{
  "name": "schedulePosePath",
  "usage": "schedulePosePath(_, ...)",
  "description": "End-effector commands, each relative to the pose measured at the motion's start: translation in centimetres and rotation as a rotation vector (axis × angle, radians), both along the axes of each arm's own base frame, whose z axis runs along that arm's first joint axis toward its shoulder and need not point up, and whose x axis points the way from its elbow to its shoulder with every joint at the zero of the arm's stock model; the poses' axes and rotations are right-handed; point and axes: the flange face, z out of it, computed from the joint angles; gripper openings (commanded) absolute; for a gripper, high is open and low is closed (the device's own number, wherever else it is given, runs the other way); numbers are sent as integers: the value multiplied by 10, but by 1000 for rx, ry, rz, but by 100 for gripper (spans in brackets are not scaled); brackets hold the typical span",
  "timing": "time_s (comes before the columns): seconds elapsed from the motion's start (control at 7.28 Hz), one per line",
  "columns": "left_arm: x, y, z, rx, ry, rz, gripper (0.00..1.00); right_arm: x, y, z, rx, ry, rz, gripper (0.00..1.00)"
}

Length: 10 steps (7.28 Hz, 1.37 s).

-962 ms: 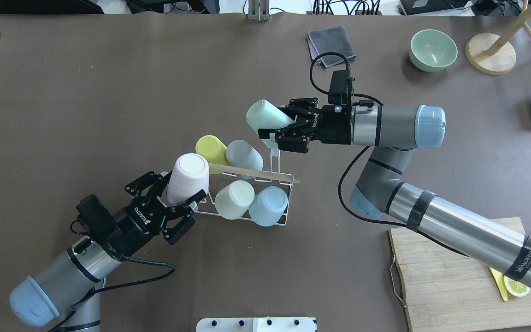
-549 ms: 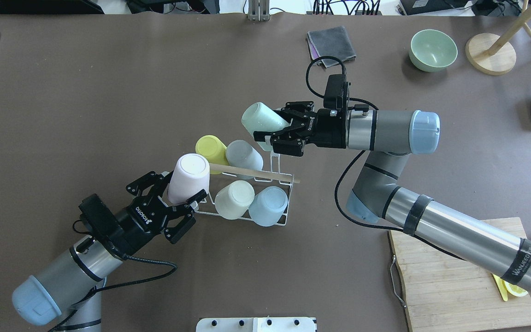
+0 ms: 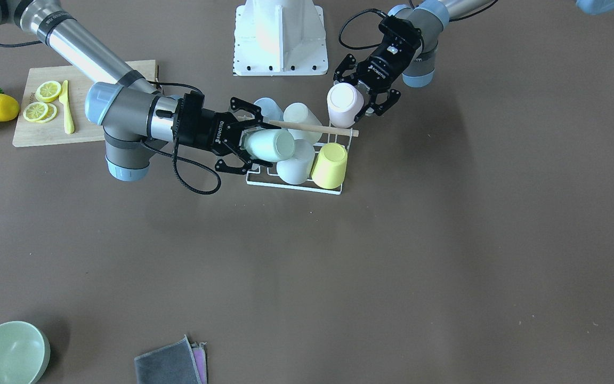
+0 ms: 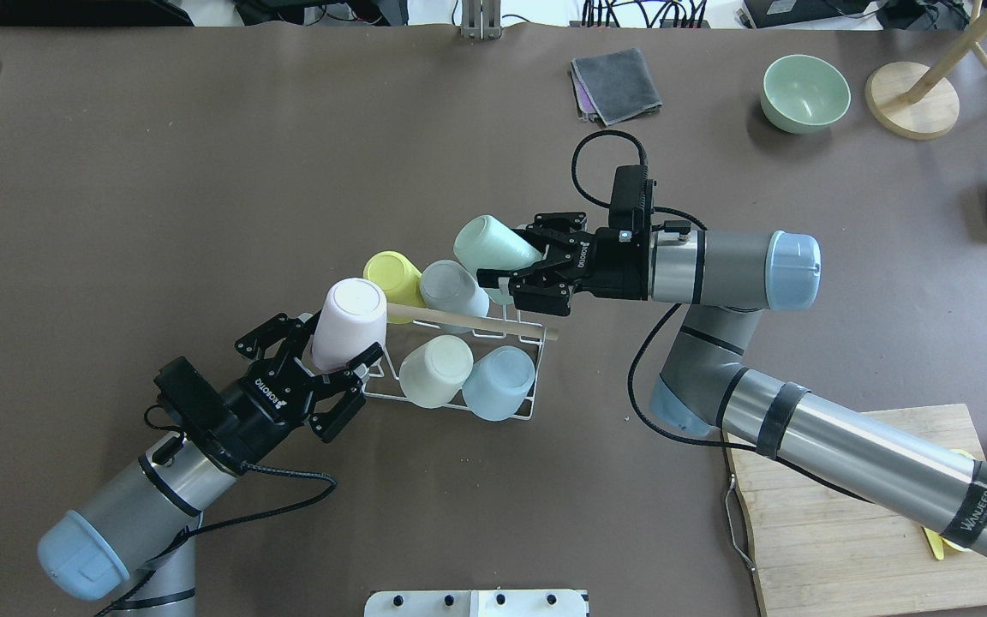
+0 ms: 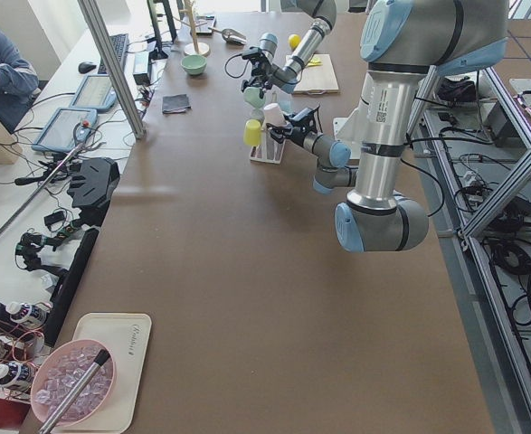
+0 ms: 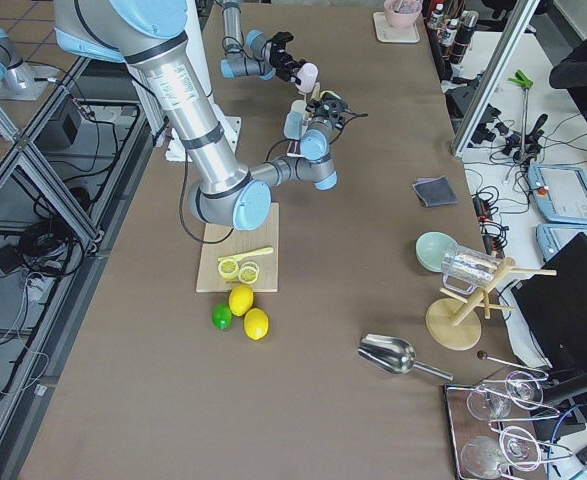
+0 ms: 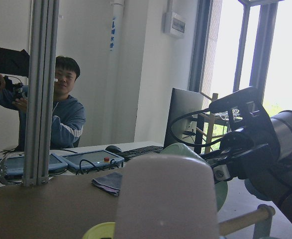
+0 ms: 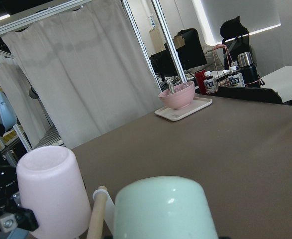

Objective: Place cup on cup holder

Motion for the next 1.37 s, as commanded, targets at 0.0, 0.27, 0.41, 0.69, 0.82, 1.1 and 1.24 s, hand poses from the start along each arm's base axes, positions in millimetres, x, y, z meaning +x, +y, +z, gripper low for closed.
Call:
schedulePosePath(0.0,18,-2,-3,-2,-12,4,31,4,2,7,9,-16,4,0)
schedulePosePath(0.27,18,-2,-1,-1,-18,5,32,6,-2,9,-26,-34,63,99)
schedulePosePath(0.41,17,-2,-1,-2,-16,6,36,7,-3,10,-34,-36,75,100)
schedulePosePath(0.69,16,-2,3,-5,-24,3,99,13,-10,8,-35,-42,90,100)
schedulePosePath(0.82,16,-2,3,-5,-24,3,99,25,-22,8,-36,-42,115,100)
schedulePosePath(1.1,12,-4,-1,-9,-22,-1,99,67,-72,1,-66,7,214,100)
schedulePosePath(1.24,-1,-4,-5,-18,-68,-5,99,84,-95,-9,-122,80,263,100)
